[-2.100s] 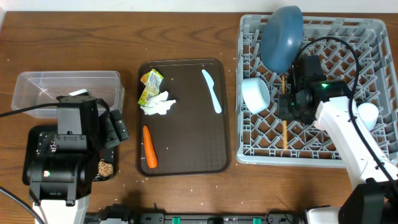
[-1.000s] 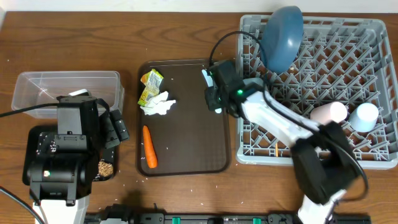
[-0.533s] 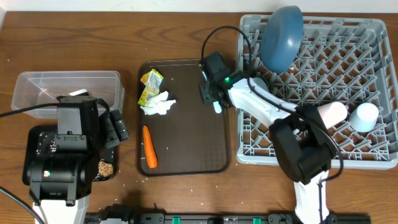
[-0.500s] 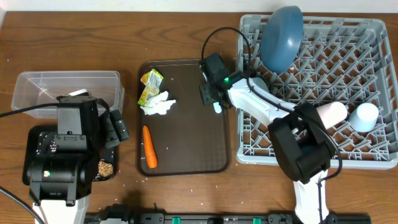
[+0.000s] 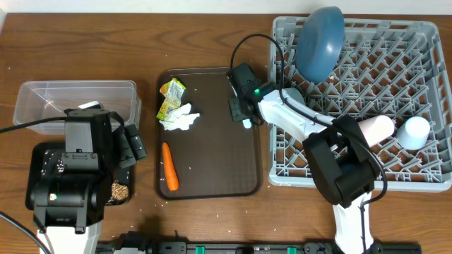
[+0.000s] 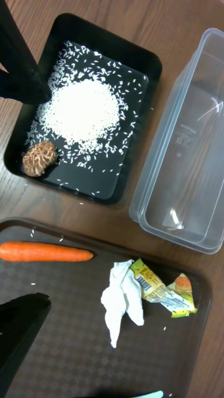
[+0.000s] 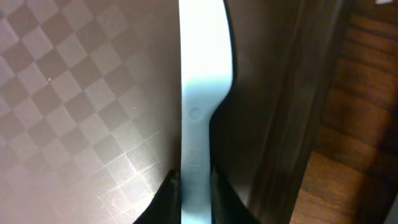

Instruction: Sort waste into correct bins and load items into the dishwasher rack

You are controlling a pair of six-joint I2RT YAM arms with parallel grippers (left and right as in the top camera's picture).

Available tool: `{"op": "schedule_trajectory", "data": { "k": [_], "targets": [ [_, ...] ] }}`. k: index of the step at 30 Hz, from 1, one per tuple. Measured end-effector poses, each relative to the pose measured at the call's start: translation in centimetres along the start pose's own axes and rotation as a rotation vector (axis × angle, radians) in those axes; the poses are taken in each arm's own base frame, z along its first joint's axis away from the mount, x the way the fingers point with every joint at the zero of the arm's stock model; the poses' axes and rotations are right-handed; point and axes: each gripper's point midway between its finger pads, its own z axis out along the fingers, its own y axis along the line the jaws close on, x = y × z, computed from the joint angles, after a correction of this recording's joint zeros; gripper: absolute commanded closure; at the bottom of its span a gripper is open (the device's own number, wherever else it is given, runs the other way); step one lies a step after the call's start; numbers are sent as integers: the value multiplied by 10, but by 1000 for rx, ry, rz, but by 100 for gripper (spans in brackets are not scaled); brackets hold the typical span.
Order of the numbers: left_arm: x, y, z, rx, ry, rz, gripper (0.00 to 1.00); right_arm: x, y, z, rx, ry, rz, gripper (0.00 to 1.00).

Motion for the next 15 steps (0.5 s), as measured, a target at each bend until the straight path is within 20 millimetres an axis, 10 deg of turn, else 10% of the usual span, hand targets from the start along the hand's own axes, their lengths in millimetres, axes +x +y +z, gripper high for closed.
{"op": "schedule_trajectory", "data": {
  "k": [15],
  "targets": [
    [0, 0, 0, 0, 0, 0, 2, -10, 4, -39, -21, -31, 3, 99]
  ]
}}
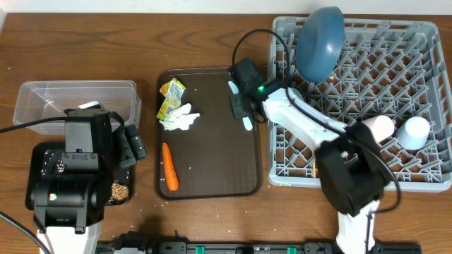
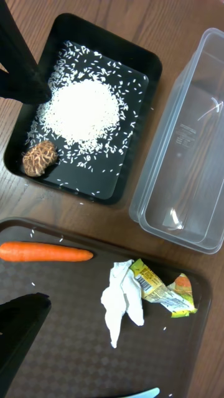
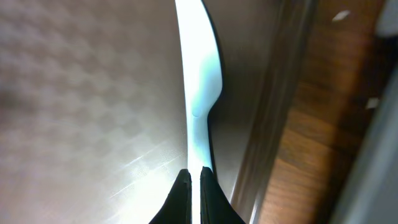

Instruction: Sort waste into correct bins and load items into the dishwasher rack

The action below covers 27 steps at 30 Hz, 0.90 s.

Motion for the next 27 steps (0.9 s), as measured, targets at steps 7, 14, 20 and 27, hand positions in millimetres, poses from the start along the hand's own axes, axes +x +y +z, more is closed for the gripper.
{"op": "schedule_trajectory", "data": {
  "k": [7, 14, 20, 27],
  "targets": [
    [0, 0, 0, 0, 0, 0, 2, -34, 10, -60, -56, -142, -6, 87],
    [0, 0, 0, 0, 0, 0, 2, -46, 10, -30, -38, -179, -11, 52],
    [0, 0, 0, 0, 0, 0, 2, -20, 3, 29, 8, -83, -31, 58],
    [0, 0, 0, 0, 0, 0, 2, -17, 1, 38, 16, -74, -40, 75]
  ]
}}
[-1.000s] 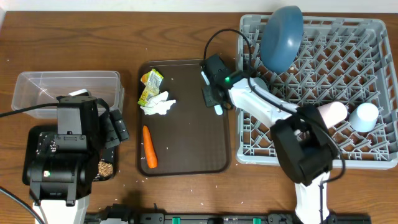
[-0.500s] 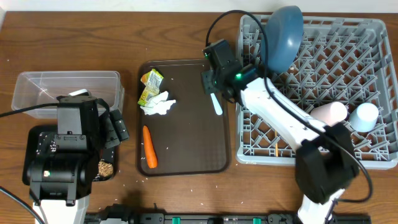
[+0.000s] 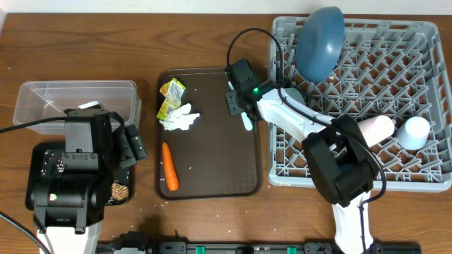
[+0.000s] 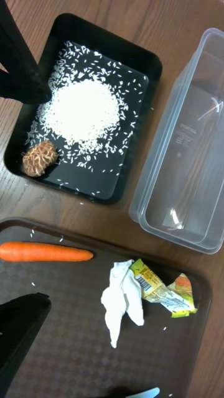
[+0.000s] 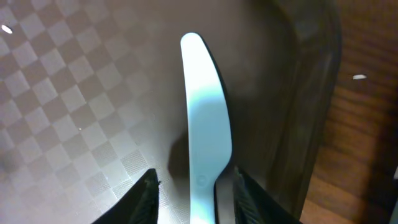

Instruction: Sort waste into correct bins and load items into the dishwasher rack

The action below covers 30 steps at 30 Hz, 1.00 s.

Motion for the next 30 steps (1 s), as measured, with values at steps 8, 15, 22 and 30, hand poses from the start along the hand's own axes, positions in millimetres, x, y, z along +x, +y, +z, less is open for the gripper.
{"op": "schedule_trajectory", "data": {
  "k": [8, 15, 22, 30],
  "targets": [
    [0, 0, 0, 0, 0, 0, 2, 13, -3, 10, 13, 46, 1, 81],
    [0, 0, 0, 0, 0, 0, 2, 13, -1, 9, 9, 49, 5, 99],
    [0, 0, 0, 0, 0, 0, 2, 20, 2, -1, 11, 82, -12, 99],
    [0, 0, 0, 0, 0, 0, 2, -25, 9, -98, -48, -72, -2, 99]
  ]
}}
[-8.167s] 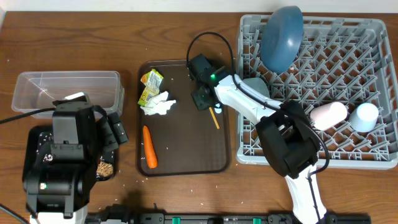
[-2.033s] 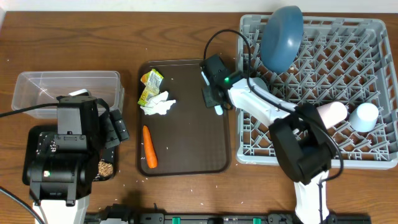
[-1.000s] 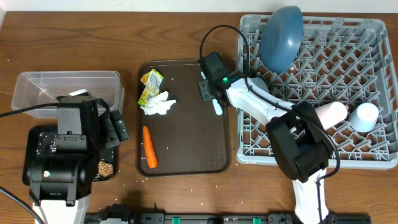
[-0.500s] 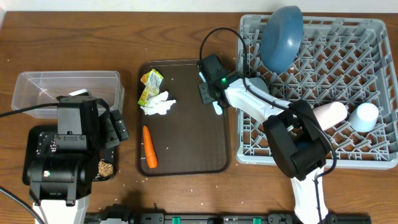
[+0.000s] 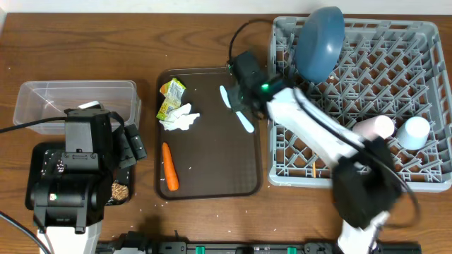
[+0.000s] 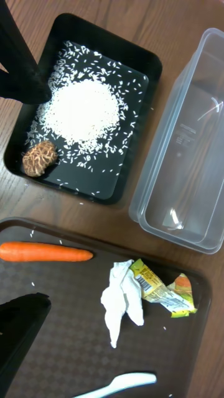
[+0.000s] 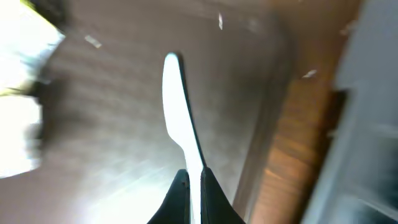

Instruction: Sort waste into correct bins and load items into the dishwasher rack

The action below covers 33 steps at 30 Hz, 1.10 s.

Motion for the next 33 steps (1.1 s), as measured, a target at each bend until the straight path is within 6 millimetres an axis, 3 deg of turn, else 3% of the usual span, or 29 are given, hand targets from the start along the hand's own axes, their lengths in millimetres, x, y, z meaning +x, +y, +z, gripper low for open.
{"op": "schedule_trajectory", "data": {
  "k": [3, 7, 9, 13, 17, 20, 26, 31, 33],
  "targets": [
    [0, 0, 0, 0, 0, 0, 2, -21, 3, -47, -26, -87, 6, 94],
    [0, 0, 0, 0, 0, 0, 2, -31, 4, -68, -39, -131, 9, 81],
    [0, 0, 0, 0, 0, 0, 2, -25, 3, -59, -32, -103, 0, 77],
    [0, 0, 0, 0, 0, 0, 2, -2, 8, -15, -41, 4, -60, 68],
    [0, 0, 0, 0, 0, 0, 2, 44, 9, 46, -29, 170, -136, 68],
    [0, 0, 0, 0, 0, 0, 2, 72, 4, 71, -16, 260, -158, 67],
    [0, 0, 0, 0, 0, 0, 2, 92, -5, 75, 12, 339, -181, 67],
    [0, 0, 0, 0, 0, 0, 2, 104, -9, 70, 14, 392, -220, 99],
    [0, 0, 0, 0, 0, 0, 2, 107, -9, 68, 10, 406, -226, 99]
  ]
}}
